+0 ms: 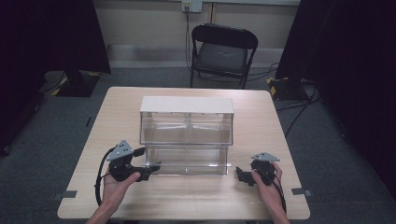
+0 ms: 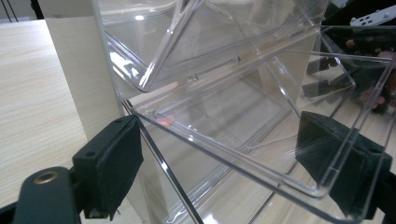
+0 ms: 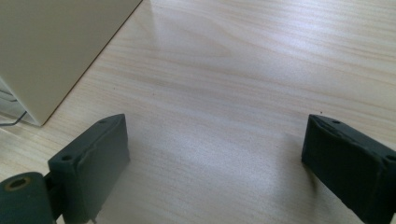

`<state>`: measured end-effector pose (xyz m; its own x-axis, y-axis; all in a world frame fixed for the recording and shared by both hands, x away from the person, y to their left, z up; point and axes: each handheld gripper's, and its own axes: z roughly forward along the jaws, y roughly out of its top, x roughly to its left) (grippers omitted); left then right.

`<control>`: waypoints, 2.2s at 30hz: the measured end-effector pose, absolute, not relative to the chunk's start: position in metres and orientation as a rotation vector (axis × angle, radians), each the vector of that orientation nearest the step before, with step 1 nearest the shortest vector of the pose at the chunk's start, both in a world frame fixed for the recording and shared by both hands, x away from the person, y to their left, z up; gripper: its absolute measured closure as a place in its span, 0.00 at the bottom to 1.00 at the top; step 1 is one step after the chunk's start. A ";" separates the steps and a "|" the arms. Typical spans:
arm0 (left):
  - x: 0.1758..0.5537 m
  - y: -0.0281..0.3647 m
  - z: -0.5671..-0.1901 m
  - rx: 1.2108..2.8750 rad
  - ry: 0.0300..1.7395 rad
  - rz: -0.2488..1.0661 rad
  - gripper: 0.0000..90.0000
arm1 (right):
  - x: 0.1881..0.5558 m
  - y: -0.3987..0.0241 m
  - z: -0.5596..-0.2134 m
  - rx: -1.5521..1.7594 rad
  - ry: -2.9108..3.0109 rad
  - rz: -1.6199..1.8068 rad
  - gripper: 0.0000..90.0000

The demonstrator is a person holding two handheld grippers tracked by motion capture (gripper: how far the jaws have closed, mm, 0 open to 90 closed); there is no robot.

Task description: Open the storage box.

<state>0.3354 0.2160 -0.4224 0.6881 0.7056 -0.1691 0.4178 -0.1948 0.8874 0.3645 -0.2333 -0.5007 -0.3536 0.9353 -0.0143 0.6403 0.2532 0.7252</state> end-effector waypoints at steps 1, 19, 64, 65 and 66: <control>0.335 0.216 -0.422 1.830 0.886 0.341 0.16 | 0.364 -0.233 -0.501 1.430 2.085 0.883 0.07; 0.333 0.220 -0.414 1.793 0.878 0.381 0.17 | 0.364 -0.233 -0.501 1.430 2.085 0.882 0.07; 0.343 0.218 -0.393 1.759 0.838 0.373 0.17 | 0.364 -0.233 -0.501 1.429 2.086 0.883 0.07; 0.343 0.218 -0.393 1.759 0.838 0.373 0.17 | 0.364 -0.233 -0.501 1.429 2.086 0.883 0.07; 0.343 0.218 -0.392 1.762 0.838 0.374 0.17 | 0.364 -0.233 -0.501 1.431 2.086 0.882 0.07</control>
